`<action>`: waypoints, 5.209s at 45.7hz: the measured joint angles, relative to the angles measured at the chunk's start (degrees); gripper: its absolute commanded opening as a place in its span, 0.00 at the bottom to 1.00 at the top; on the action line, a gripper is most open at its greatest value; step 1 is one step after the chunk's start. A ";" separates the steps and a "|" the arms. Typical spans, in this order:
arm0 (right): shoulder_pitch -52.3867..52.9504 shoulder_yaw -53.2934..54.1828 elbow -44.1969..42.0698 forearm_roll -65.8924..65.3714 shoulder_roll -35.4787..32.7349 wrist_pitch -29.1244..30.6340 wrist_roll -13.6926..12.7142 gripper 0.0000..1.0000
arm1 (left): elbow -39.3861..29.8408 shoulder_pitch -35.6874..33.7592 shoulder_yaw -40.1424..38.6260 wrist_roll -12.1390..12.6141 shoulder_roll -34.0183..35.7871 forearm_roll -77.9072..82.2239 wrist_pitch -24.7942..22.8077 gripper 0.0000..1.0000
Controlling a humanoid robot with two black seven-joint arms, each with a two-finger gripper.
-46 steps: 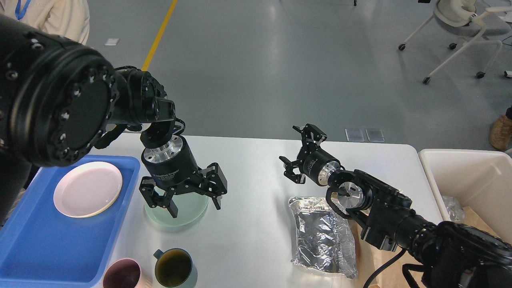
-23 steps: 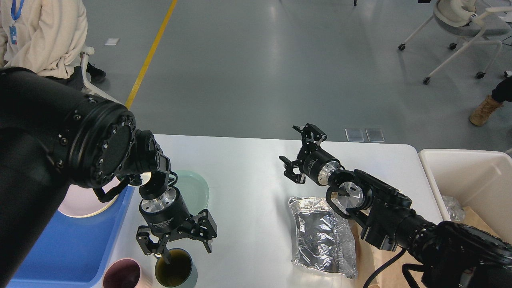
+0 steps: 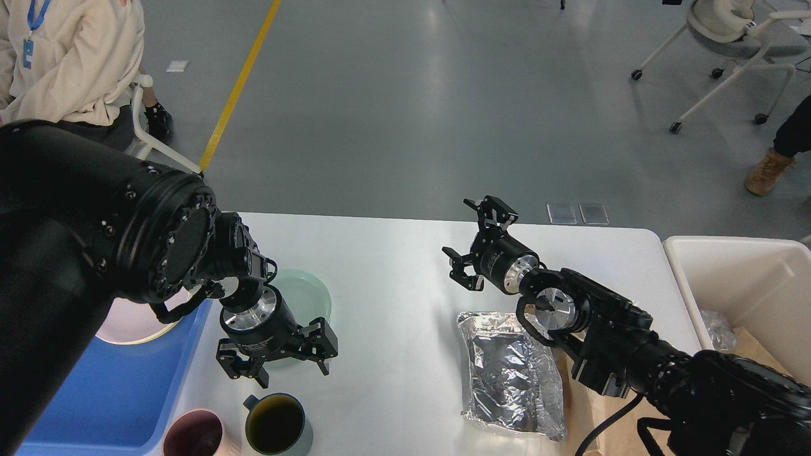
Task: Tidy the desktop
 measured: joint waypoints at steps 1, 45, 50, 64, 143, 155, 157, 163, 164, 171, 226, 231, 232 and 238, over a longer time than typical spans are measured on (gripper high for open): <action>0.00 0.00 0.00 0.00 0.00 0.00 0.00 1.00 | 0.00 0.00 -0.07 0.00 0.00 0.02 0.00 0.95; 0.00 -0.01 0.03 0.00 0.00 0.00 0.02 1.00 | 4.11 6.79 -0.75 0.06 0.10 0.41 -2.03 0.94; 0.00 0.00 0.00 0.00 0.00 0.00 0.02 1.00 | 4.14 6.64 -0.84 0.03 0.10 0.54 0.08 0.93; 0.00 0.00 0.00 0.00 0.00 0.00 0.02 1.00 | 4.16 6.11 -2.01 0.02 0.17 0.56 1.21 0.88; 0.00 0.00 0.01 0.00 0.00 0.00 0.00 1.00 | 3.04 -11.78 -2.16 0.12 5.46 16.08 -15.99 0.96; 0.00 0.00 0.02 0.00 0.00 0.00 0.00 1.00 | 3.07 -29.83 -2.25 0.13 14.10 23.06 -15.99 0.96; 0.00 0.00 0.02 0.00 0.00 0.00 0.00 1.00 | 3.08 -32.93 -2.21 0.13 15.39 24.10 -16.00 0.96; 0.00 0.00 0.02 0.00 0.00 0.00 0.00 1.00 | 3.06 -40.87 -1.82 0.11 17.58 26.34 -16.00 0.96; 0.00 0.00 0.02 0.00 0.00 0.00 0.00 1.00 | 3.06 -41.56 -1.75 0.11 17.71 26.77 -16.00 0.96; 0.00 0.00 0.04 0.00 0.00 0.00 0.00 1.00 | 3.80 -43.09 -1.53 0.21 18.14 30.90 -16.00 0.96; 0.00 0.00 0.07 0.00 0.00 0.00 -0.03 1.00 | 4.64 -6.75 -8.04 0.13 10.00 41.41 -12.94 0.96; 0.00 0.01 0.07 0.00 0.00 0.00 -0.03 1.00 | 6.15 -3.50 -7.69 0.19 9.81 41.70 -12.12 0.96; 0.00 0.00 0.07 0.00 0.00 0.00 -0.03 1.00 | 6.56 -2.75 -7.66 0.20 9.80 41.83 -11.80 0.96; 0.00 0.00 0.07 0.00 0.00 0.00 -0.02 1.00 | 8.95 1.18 -7.53 0.21 9.50 42.26 -9.59 0.96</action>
